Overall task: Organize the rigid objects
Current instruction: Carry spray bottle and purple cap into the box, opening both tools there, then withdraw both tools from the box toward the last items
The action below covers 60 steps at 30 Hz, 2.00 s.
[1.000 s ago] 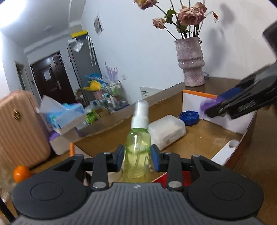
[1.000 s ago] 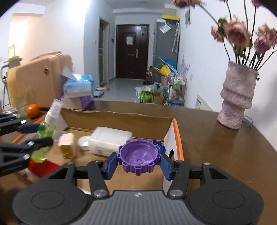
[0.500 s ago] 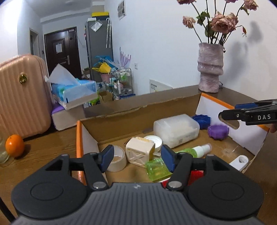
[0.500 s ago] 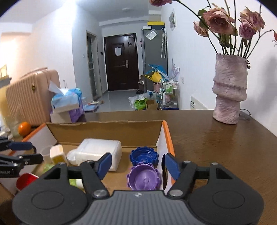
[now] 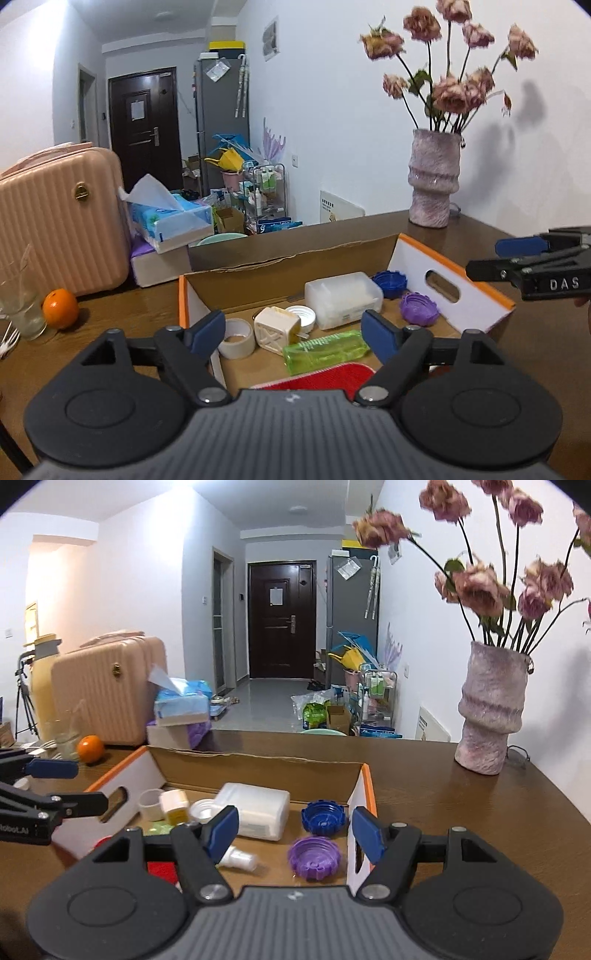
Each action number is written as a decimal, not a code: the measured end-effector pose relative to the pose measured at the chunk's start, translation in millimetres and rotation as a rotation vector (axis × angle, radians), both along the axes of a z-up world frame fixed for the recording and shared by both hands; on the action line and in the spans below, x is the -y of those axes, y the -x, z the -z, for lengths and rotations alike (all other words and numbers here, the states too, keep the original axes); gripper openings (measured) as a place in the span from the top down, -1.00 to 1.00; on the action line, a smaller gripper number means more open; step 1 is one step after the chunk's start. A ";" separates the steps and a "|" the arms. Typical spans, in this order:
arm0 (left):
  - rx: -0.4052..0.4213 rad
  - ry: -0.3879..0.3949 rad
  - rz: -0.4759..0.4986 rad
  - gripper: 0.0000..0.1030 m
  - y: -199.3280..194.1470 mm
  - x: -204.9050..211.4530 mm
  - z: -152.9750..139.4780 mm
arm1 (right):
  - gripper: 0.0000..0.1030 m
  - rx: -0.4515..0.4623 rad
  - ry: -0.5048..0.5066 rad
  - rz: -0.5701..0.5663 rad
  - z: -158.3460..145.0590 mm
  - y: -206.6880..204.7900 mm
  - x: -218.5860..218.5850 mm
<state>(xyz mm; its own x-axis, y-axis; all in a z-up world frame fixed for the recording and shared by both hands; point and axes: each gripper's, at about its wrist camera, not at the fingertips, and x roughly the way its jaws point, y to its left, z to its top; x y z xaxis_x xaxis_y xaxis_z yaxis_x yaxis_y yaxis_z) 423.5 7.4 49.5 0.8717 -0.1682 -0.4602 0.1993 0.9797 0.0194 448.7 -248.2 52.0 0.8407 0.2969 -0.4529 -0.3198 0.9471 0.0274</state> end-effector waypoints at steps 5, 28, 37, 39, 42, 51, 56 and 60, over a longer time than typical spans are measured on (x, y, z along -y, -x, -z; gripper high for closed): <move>0.005 0.021 -0.025 -0.78 38.2 0.9 -13.2 | -0.32 0.017 0.005 -0.014 -15.5 40.3 0.1; 0.069 0.069 -0.083 -1.00 237.1 2.2 -7.0 | -0.44 0.066 0.026 0.023 -1.0 233.7 -0.5; 0.076 0.089 -0.072 -1.00 300.4 3.4 5.0 | -0.47 0.070 0.008 0.041 12.1 310.7 -1.7; 0.076 0.078 -0.069 -1.00 308.2 3.5 7.8 | -0.47 0.062 0.013 0.041 15.4 320.2 -3.0; 0.059 0.082 -0.067 -1.00 309.8 0.6 13.3 | -0.47 0.049 0.030 0.046 23.1 330.9 -5.9; -0.015 0.094 -0.091 -1.00 291.3 -7.4 34.1 | -0.47 0.007 0.020 0.072 38.8 316.8 -5.5; -0.072 0.102 -0.112 -1.00 270.4 -14.6 51.2 | -0.47 -0.034 0.024 0.070 50.5 292.1 -8.3; -0.107 0.100 -0.108 -1.00 245.3 -17.4 62.5 | -0.47 -0.075 0.035 0.065 63.1 267.6 -14.0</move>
